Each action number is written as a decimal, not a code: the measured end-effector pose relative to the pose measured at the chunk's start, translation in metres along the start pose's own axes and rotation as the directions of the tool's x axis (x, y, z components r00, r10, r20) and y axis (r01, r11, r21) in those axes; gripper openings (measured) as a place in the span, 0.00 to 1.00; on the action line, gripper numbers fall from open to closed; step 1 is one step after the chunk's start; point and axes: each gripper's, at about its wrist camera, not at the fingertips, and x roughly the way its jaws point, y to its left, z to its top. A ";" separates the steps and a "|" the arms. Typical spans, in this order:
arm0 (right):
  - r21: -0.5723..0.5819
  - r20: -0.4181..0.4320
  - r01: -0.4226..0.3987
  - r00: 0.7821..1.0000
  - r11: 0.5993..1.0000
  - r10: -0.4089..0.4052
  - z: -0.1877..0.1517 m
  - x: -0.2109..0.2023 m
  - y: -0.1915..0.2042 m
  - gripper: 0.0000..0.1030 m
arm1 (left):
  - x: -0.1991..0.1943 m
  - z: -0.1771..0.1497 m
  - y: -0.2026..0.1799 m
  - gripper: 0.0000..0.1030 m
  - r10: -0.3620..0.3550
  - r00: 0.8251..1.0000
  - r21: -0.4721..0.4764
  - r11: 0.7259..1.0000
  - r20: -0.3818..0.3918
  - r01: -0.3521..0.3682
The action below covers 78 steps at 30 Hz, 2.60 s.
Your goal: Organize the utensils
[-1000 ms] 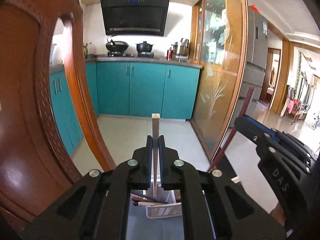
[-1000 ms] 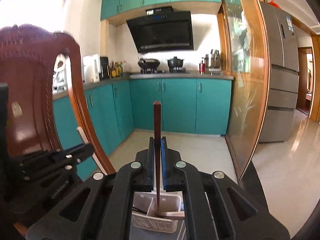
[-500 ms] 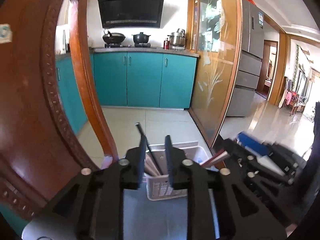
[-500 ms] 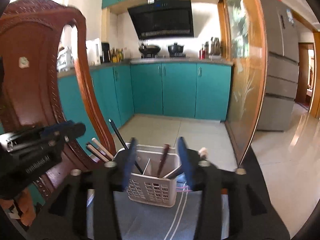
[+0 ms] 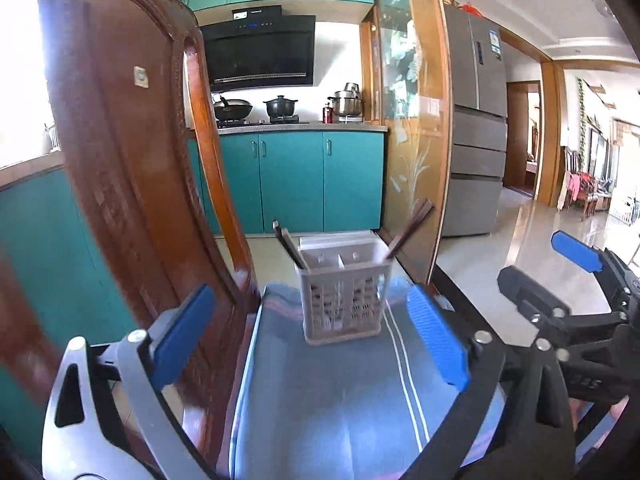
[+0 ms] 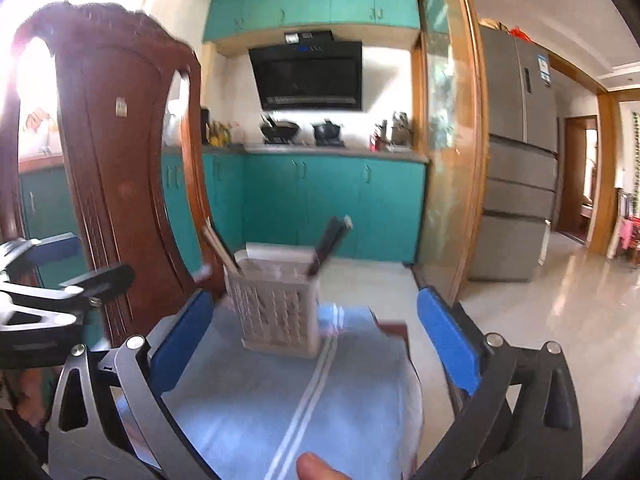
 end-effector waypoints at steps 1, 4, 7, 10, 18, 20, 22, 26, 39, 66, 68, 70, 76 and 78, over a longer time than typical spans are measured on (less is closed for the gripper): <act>0.002 -0.009 0.006 1.000 1.000 -0.006 -0.007 -0.005 0.001 0.97 | -0.007 -0.007 -0.001 0.96 -0.003 1.000 0.000 1.000 0.004 0.003; -0.012 -0.002 0.048 0.999 0.999 -0.048 -0.021 -0.020 0.007 0.97 | -0.035 -0.031 -0.003 0.96 0.016 0.999 -0.034 0.999 0.037 -0.015; -0.031 0.021 0.059 0.998 0.998 -0.058 -0.029 -0.032 0.016 0.97 | -0.047 -0.042 -0.007 0.96 -0.019 0.999 -0.023 1.000 0.039 0.020; -0.070 0.038 0.078 0.996 0.994 -0.076 -0.031 -0.037 0.021 0.97 | -0.056 -0.049 -0.011 0.96 0.041 0.997 0.023 0.999 0.058 -0.042; -0.086 0.077 0.089 0.994 0.992 -0.083 -0.028 -0.049 0.023 0.97 | -0.063 -0.046 0.011 0.96 0.076 0.996 -0.051 0.996 0.050 -0.073; -0.091 0.081 0.086 0.994 0.992 -0.079 -0.029 -0.051 0.023 0.97 | -0.061 -0.046 0.015 0.96 0.074 0.996 -0.061 0.996 0.040 -0.071; -0.094 0.081 0.084 0.994 0.992 -0.076 -0.030 -0.051 0.024 0.97 | -0.060 -0.046 0.016 0.96 0.073 0.997 -0.063 0.995 0.035 -0.070; -0.087 0.088 0.077 0.994 0.993 -0.069 -0.031 -0.053 0.024 0.97 | -0.059 -0.044 0.016 0.96 0.080 0.996 -0.057 0.995 0.039 -0.077; -0.019 0.084 0.076 0.994 0.997 -0.074 -0.034 -0.055 0.007 0.97 | -0.060 -0.044 0.008 0.96 0.079 0.996 -0.036 0.996 0.038 -0.077; 0.009 0.086 0.067 0.994 0.998 -0.067 -0.036 -0.054 -0.001 0.97 | -0.052 -0.043 0.004 0.96 0.077 0.997 -0.024 0.997 0.025 -0.076; 0.008 0.085 0.067 0.994 0.998 -0.067 -0.036 -0.053 -0.001 0.97 | -0.052 -0.043 0.003 0.96 0.078 0.997 -0.023 0.997 0.025 -0.077; 0.006 0.084 0.068 0.994 0.998 -0.068 -0.036 -0.053 0.000 0.97 | -0.051 -0.043 0.004 0.96 0.077 0.997 -0.024 0.997 0.024 -0.076; 0.002 0.081 0.065 0.995 0.998 -0.065 -0.037 -0.051 0.000 0.97 | -0.051 -0.045 0.002 0.96 0.072 0.997 -0.026 0.997 0.020 -0.071; 0.001 0.081 0.067 0.995 0.998 -0.067 -0.037 -0.051 0.000 0.97 | -0.051 -0.045 0.001 0.96 0.071 0.997 -0.023 0.997 0.023 -0.070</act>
